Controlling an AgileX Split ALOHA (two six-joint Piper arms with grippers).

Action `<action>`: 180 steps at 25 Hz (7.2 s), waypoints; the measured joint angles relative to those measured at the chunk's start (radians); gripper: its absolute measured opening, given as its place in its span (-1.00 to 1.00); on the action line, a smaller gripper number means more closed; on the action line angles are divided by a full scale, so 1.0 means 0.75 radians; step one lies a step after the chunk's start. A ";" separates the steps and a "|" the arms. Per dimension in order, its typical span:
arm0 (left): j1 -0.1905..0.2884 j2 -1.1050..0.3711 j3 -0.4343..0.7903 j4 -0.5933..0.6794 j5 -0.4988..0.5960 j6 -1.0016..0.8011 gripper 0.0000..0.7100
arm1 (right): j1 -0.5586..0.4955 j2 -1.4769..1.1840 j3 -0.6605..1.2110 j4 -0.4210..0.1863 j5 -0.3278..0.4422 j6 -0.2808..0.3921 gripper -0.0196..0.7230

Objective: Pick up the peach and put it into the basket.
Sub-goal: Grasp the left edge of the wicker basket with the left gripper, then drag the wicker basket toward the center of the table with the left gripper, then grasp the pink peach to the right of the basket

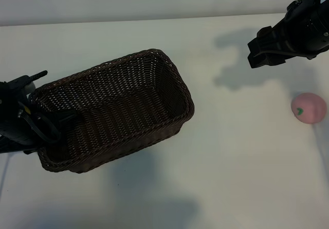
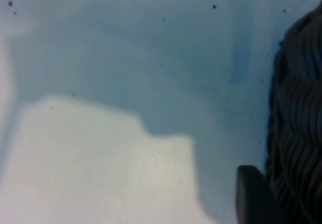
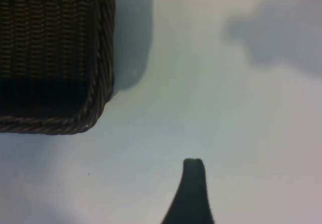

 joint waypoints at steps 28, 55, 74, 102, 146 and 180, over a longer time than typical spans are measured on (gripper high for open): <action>0.000 -0.164 0.013 -0.704 -0.109 0.613 -0.55 | 0.000 0.000 0.000 0.000 0.000 -0.002 0.65; 0.036 0.238 -0.568 -0.704 0.204 0.963 -0.55 | 0.000 0.000 0.000 0.000 0.009 0.000 0.65; -0.048 0.486 -0.706 -0.710 0.192 0.983 -0.55 | 0.000 0.000 0.000 0.000 0.004 0.003 0.65; -0.048 0.536 -0.718 -0.725 0.187 1.011 -0.55 | 0.000 0.000 0.000 0.000 -0.012 0.004 0.65; 0.409 -0.561 -0.718 -0.144 0.779 0.882 0.74 | 0.000 0.000 0.000 0.000 -0.009 0.007 0.65; 0.375 -2.048 0.148 -0.074 0.947 0.874 0.68 | 0.000 0.000 0.000 0.000 -0.009 0.007 0.65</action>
